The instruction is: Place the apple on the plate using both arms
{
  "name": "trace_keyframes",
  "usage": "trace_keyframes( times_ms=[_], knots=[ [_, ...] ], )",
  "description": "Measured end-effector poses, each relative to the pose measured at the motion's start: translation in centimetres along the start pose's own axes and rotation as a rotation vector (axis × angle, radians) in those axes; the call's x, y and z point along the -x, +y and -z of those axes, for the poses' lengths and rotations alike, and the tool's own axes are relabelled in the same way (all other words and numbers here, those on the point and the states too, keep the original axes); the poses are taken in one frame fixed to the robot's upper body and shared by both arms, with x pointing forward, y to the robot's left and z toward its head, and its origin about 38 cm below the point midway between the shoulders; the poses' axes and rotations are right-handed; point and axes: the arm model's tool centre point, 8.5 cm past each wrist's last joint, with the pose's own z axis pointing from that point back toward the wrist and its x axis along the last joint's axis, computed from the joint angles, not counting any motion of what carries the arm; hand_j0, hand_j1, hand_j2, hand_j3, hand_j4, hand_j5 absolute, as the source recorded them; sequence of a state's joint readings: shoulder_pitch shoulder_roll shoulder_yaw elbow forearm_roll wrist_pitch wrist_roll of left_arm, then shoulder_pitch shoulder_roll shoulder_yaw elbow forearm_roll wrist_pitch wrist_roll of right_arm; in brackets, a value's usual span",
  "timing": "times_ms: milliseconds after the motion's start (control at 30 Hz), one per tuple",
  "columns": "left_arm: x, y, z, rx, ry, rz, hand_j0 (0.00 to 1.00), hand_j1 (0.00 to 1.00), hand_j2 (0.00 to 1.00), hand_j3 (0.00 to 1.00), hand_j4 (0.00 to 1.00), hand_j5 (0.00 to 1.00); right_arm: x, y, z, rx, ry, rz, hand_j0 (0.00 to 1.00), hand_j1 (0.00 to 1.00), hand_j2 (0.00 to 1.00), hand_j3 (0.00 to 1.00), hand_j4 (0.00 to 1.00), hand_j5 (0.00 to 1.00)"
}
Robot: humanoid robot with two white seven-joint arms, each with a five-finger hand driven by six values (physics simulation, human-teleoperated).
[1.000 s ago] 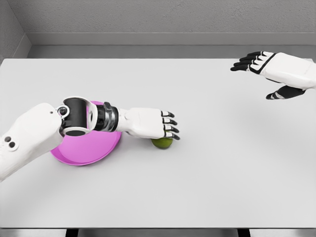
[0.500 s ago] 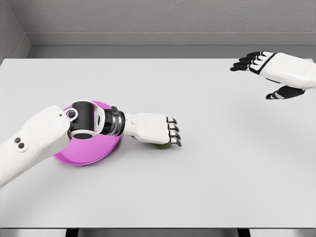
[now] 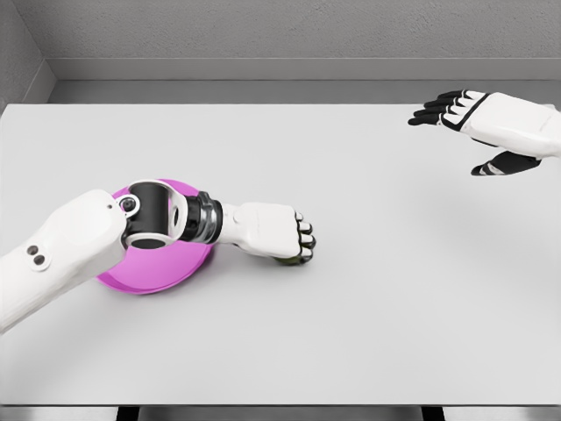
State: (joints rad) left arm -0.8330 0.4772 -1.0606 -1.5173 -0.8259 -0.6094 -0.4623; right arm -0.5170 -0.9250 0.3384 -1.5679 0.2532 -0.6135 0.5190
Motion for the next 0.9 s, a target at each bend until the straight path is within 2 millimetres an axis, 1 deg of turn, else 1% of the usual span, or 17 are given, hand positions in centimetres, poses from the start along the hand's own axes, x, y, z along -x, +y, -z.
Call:
trace_keyframes(
  times_ms=[100, 200, 333, 467, 567, 667, 700, 767, 833, 867, 900],
  knots=[
    [0.3, 0.3, -0.2, -0.023, -0.005, -0.026, 0.13, 0.13, 0.13, 0.13, 0.13, 0.13, 0.0, -0.2, 0.0, 0.003, -0.001, -0.005, 1.0, 1.0, 1.0, 1.0, 1.0, 1.0],
    [1.3, 0.7, -1.1, -0.079, 0.007, -0.104, 0.14, 0.14, 0.14, 0.14, 0.14, 0.14, -0.1, -0.3, 0.0, 0.004, -0.003, -0.006, 1.0, 1.0, 1.0, 1.0, 1.0, 1.0],
    [3.4, 1.0, -3.5, -0.167, 0.038, -0.219, 0.14, 0.14, 0.14, 0.14, 0.14, 0.14, -0.1, -0.3, 0.1, 0.005, -0.004, -0.008, 1.0, 1.0, 1.0, 1.0, 1.0, 1.0],
    [5.0, -0.2, -6.9, -0.189, 0.093, -0.284, 0.14, 0.14, 0.14, 0.14, 0.14, 0.14, -0.1, -0.3, 0.1, 0.006, -0.005, -0.008, 1.0, 1.0, 1.0, 1.0, 1.0, 1.0],
    [5.9, -1.5, -9.9, -0.167, 0.15, -0.303, 0.13, 0.13, 0.13, 0.13, 0.13, 0.13, -0.2, -0.3, 0.1, 0.004, -0.005, -0.006, 1.0, 1.0, 1.0, 1.0, 1.0, 1.0],
    [6.4, -3.4, -12.7, -0.13, 0.205, -0.327, 0.13, 0.13, 0.13, 0.13, 0.13, 0.13, -0.2, -0.2, 0.1, 0.003, -0.005, -0.005, 1.0, 1.0, 1.0, 1.0, 1.0, 1.0],
    [6.4, -4.3, -13.6, -0.113, 0.222, -0.342, 0.13, 0.13, 0.13, 0.13, 0.13, 0.13, -0.2, -0.2, 0.1, 0.003, -0.005, -0.005, 1.0, 1.0, 1.0, 1.0, 1.0, 1.0],
    [5.7, -7.1, -15.0, -0.075, 0.253, -0.393, 0.14, 0.14, 0.14, 0.14, 0.14, 0.14, -0.2, -0.3, 0.1, 0.004, -0.005, -0.006, 1.0, 1.0, 1.0, 1.0, 1.0, 1.0],
    [6.0, -8.1, -16.7, -0.061, 0.294, -0.409, 0.14, 0.14, 0.14, 0.14, 0.14, 0.14, -0.2, -0.2, 0.1, 0.003, -0.005, -0.006, 1.0, 1.0, 1.0, 1.0, 1.0, 1.0],
    [6.1, -8.3, -17.4, -0.056, 0.309, -0.412, 0.15, 0.15, 0.15, 0.15, 0.15, 0.15, -0.2, -0.2, 0.1, 0.003, -0.005, -0.005, 1.0, 1.0, 1.0, 1.0, 1.0, 1.0],
    [5.7, -9.2, -17.7, -0.042, 0.313, -0.428, 0.16, 0.16, 0.16, 0.16, 0.16, 0.16, -0.2, -0.2, 0.1, 0.003, -0.005, -0.005, 1.0, 1.0, 1.0, 1.0, 1.0, 1.0]
  ],
)
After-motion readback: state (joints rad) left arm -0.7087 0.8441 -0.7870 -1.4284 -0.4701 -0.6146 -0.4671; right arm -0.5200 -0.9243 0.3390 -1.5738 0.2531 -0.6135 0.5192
